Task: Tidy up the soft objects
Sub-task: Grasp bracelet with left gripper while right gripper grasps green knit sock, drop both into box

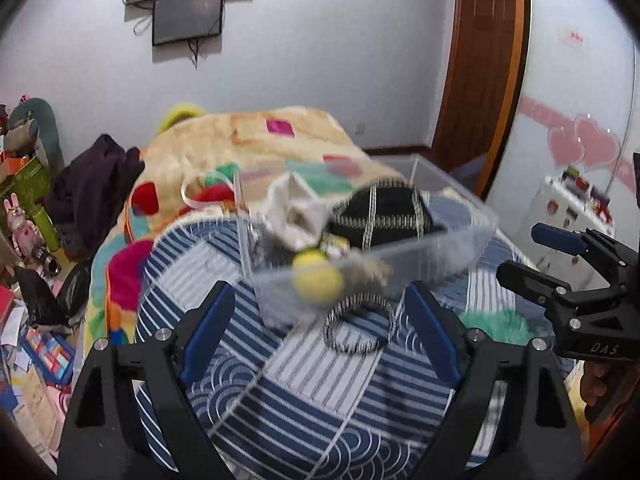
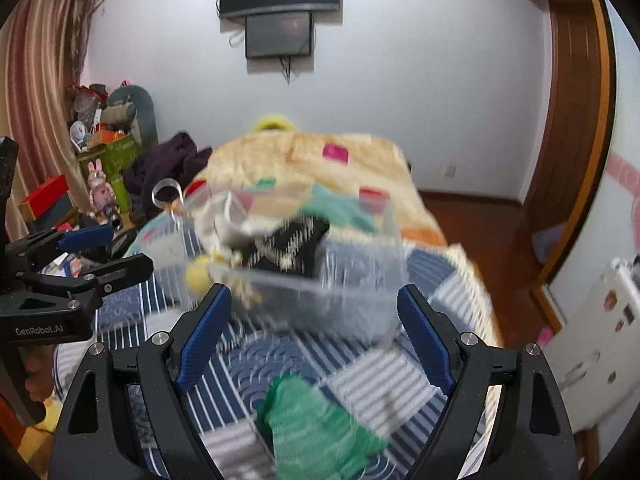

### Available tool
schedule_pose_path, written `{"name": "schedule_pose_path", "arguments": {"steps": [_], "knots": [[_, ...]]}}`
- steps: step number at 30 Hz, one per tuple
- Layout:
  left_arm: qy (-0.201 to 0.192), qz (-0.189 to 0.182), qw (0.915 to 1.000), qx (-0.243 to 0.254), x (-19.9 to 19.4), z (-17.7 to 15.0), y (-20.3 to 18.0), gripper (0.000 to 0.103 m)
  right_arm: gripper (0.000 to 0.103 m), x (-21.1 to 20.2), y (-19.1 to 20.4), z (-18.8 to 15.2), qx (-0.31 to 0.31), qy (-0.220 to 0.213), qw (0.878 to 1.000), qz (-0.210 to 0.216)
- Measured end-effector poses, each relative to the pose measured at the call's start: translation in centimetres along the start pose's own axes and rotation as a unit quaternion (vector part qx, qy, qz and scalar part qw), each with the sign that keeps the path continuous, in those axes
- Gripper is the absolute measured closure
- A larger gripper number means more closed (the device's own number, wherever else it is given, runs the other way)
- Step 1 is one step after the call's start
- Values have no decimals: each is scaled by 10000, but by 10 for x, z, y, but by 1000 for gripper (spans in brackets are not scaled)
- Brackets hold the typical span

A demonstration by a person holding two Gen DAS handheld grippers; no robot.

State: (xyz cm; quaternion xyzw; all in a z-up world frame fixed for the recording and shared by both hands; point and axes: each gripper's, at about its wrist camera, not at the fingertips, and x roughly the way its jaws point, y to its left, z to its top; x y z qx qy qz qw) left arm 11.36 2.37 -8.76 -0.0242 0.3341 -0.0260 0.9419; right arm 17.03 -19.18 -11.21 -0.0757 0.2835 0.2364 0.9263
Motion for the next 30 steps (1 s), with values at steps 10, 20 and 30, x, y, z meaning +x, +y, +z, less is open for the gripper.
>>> {"name": "schedule_pose_path", "arguments": {"steps": [10, 20, 30], "knots": [[749, -271, 9968, -4, 40, -31, -11, 16, 21, 16, -8, -56, 197, 844, 9961, 133], [1178, -542, 9914, 171, 75, -22, -30, 24, 64, 16, -13, -69, 230, 987, 9946, 218], [1103, -300, 9921, 514, 86, -23, -45, 63, 82, 6, -10, -66, 226, 731, 9969, 174]]}}
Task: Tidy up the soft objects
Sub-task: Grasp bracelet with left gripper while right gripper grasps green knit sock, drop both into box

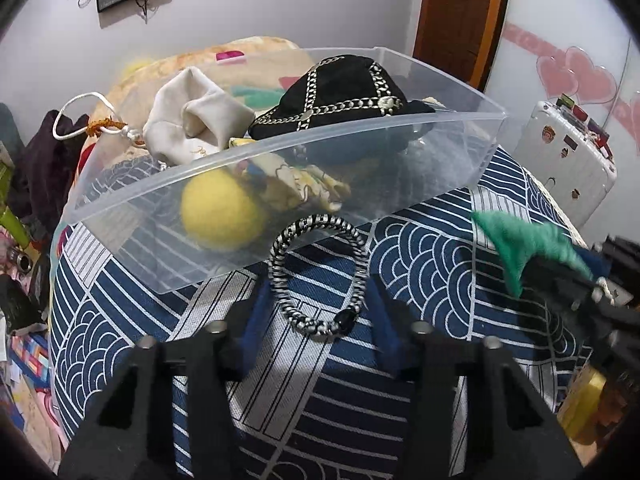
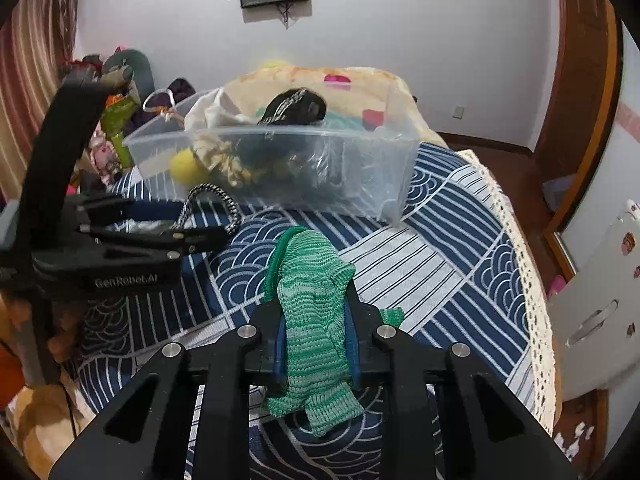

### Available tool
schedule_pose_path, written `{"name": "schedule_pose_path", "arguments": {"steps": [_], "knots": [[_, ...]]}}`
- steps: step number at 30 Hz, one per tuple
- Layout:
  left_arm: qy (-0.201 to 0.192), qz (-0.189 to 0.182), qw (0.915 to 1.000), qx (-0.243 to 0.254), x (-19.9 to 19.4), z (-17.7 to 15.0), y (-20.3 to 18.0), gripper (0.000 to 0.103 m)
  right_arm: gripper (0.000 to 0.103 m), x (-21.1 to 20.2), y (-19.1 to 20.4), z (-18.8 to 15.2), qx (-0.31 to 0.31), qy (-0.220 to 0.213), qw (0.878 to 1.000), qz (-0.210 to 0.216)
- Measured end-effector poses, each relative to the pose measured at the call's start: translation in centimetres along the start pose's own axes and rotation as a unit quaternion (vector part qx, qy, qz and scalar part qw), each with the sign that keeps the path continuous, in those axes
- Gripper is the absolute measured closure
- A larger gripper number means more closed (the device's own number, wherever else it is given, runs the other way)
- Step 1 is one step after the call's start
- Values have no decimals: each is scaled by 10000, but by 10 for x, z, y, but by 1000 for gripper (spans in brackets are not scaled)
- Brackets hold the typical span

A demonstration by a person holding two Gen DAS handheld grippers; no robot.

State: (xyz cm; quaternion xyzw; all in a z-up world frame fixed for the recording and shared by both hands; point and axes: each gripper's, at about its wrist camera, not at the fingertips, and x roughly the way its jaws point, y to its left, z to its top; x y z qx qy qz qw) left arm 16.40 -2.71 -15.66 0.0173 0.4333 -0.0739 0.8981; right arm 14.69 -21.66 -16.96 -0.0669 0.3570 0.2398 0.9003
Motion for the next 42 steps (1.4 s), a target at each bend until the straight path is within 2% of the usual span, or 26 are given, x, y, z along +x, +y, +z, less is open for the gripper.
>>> {"name": "schedule_pose_path", "arguments": {"steps": [2, 4, 5, 10, 14, 22, 26, 32, 42], "knots": [[-33, -32, 10000, 40, -3, -4, -1, 79, 82, -3, -5, 3, 106, -79, 9999, 4], [-53, -128, 9999, 13, -7, -7, 0, 88, 82, -6, -8, 6, 149, -157, 9998, -53], [-51, -180, 9998, -7, -8, -9, 0, 89, 82, -8, -9, 8, 171, -193, 9996, -63], [-195, -315, 9993, -92, -27, -18, 5, 90, 82, -12, -12, 17, 278, -365, 9989, -83], [-456, -358, 9982, -153, -50, -17, 12, 90, 82, -16, -15, 27, 336, -519, 9981, -76], [-1110, -330, 9930, -227, -92, 12, 24, 90, 82, -28, -12, 58, 348, -1002, 9943, -107], [-1253, -376, 9909, -316, -91, 34, 24, 90, 82, -29, -9, 75, 250, -1224, 9920, -187], [-1117, -520, 9910, -528, -68, 57, 30, 90, 82, -15, -7, 97, 137, -1341, 9906, -243], [-721, -492, 9944, -598, -24, 77, 34, 90, 82, 36, -13, 110, 267, -818, 9962, -162]]}}
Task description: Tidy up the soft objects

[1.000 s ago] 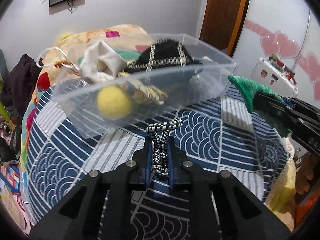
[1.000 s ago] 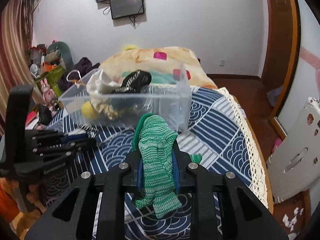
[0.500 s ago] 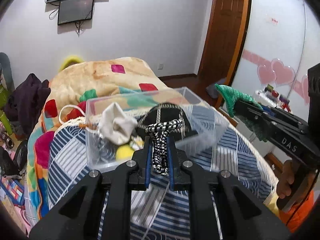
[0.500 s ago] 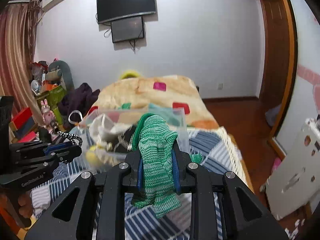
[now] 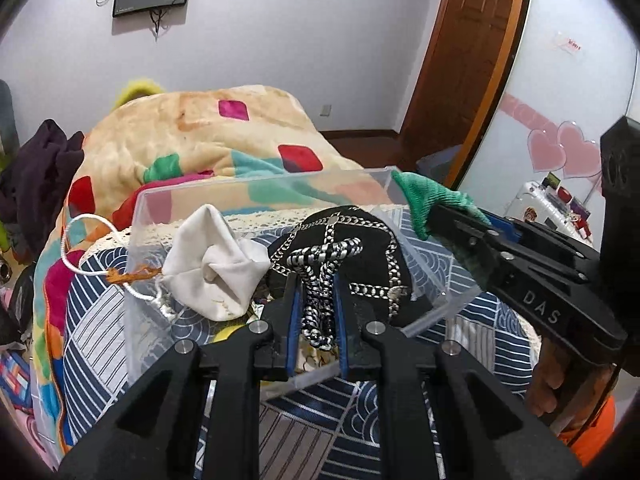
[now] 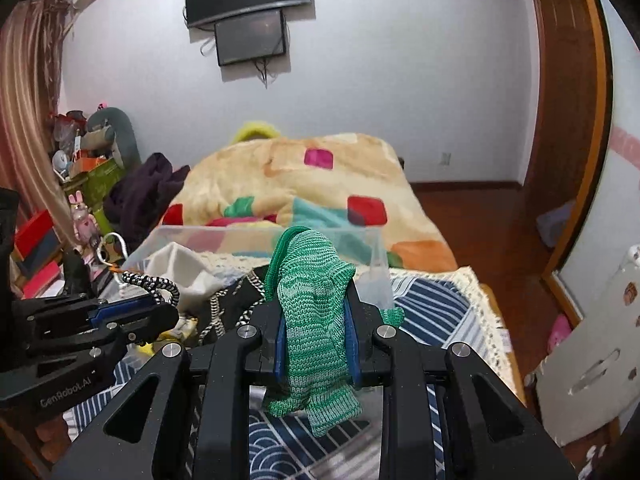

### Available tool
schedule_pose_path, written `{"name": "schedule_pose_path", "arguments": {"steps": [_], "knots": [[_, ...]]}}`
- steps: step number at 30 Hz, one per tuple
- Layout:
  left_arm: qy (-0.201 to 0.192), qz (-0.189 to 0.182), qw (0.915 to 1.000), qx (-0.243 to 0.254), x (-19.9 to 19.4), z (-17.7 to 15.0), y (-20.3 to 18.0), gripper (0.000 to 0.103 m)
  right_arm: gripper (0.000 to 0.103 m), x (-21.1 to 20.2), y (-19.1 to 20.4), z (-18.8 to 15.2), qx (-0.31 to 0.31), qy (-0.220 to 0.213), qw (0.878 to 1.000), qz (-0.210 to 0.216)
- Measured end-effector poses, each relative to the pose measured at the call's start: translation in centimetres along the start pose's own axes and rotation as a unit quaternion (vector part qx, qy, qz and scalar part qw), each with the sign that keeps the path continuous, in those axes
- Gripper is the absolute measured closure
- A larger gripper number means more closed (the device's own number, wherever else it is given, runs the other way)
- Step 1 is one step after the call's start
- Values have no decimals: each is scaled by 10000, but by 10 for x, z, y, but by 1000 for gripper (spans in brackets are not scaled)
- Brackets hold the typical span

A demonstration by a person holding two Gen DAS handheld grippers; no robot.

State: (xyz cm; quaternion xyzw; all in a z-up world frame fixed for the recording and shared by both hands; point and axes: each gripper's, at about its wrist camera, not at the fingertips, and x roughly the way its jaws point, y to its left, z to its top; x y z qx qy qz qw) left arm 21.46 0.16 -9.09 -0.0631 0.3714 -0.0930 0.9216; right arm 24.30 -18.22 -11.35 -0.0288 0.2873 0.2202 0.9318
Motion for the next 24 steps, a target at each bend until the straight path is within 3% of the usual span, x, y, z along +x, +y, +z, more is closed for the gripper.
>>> {"name": "schedule_pose_path", "arguments": {"steps": [6, 9, 11, 14, 19, 24], "knots": [[117, -59, 9999, -55, 8, -6, 1, 86, 79, 14, 2, -5, -163, 259, 9995, 76], [116, 73, 9999, -54, 10, -10, 1, 60, 77, 15, 2, -7, -245, 292, 9993, -41], [58, 98, 9999, -81, 8, -11, 2, 51, 63, 13, 1, -9, -231, 354, 9991, -21], [-12, 142, 9999, -81, 2, -13, 4, 50, 50, 9, -4, -8, -178, 337, 9993, 8], [-301, 186, 9993, -84, -23, -14, 5, 50, 50, -7, -5, -3, -156, 156, 9997, 97], [-884, 190, 9959, -21, -68, -14, -1, 50, 50, -35, 0, 4, -216, -211, 9993, 217]]}}
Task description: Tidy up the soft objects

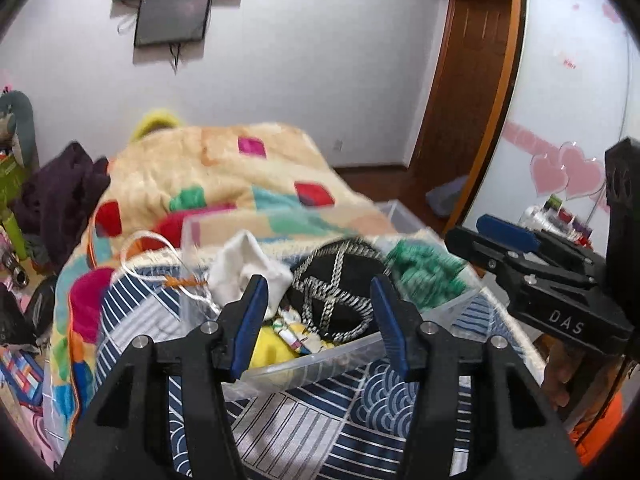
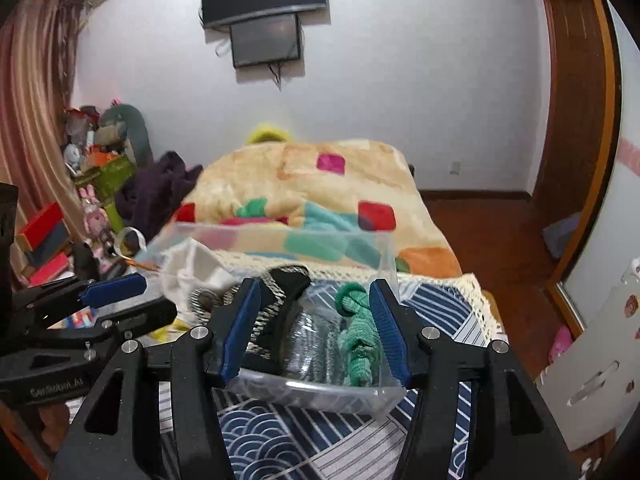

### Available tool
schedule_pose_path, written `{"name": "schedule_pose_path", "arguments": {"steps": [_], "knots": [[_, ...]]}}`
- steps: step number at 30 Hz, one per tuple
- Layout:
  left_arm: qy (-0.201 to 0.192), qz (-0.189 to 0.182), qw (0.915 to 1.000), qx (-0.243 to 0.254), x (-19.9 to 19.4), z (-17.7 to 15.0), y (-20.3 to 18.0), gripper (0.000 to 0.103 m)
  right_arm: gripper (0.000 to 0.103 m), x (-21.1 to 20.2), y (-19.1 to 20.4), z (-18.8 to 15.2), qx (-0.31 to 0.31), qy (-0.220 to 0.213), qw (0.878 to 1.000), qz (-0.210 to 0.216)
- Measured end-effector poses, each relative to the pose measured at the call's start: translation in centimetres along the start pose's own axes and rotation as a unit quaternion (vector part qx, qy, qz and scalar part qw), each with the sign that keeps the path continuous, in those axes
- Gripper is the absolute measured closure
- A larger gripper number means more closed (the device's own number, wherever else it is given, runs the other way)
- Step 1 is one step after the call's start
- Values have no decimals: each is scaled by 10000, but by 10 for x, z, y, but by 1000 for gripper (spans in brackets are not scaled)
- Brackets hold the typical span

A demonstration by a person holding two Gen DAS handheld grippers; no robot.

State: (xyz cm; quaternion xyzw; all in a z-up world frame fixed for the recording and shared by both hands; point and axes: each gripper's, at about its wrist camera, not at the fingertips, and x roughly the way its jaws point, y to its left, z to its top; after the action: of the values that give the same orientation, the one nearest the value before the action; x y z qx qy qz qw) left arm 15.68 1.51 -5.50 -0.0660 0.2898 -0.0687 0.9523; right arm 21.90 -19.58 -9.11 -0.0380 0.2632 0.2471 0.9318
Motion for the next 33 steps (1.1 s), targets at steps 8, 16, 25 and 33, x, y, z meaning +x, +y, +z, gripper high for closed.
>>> {"name": "schedule_pose_path", "arguments": {"steps": [8, 16, 25, 33], "knots": [[-968, 146, 9951, 129, -74, 11, -11, 50, 40, -57, 12, 16, -48, -808, 9967, 101], [-1546, 231, 9876, 116, -123, 4, -21, 30, 21, -98, 31, 14, -174, -1479, 9888, 58], [-2019, 466, 9780, 225, -162, -14, -33, 1, 12, -116, 37, 3, -94, -1691, 9855, 105], [-2096, 525, 9764, 14, -175, -25, -30, 1, 0, -127, 46, -5, -122, -1858, 9825, -20]]}}
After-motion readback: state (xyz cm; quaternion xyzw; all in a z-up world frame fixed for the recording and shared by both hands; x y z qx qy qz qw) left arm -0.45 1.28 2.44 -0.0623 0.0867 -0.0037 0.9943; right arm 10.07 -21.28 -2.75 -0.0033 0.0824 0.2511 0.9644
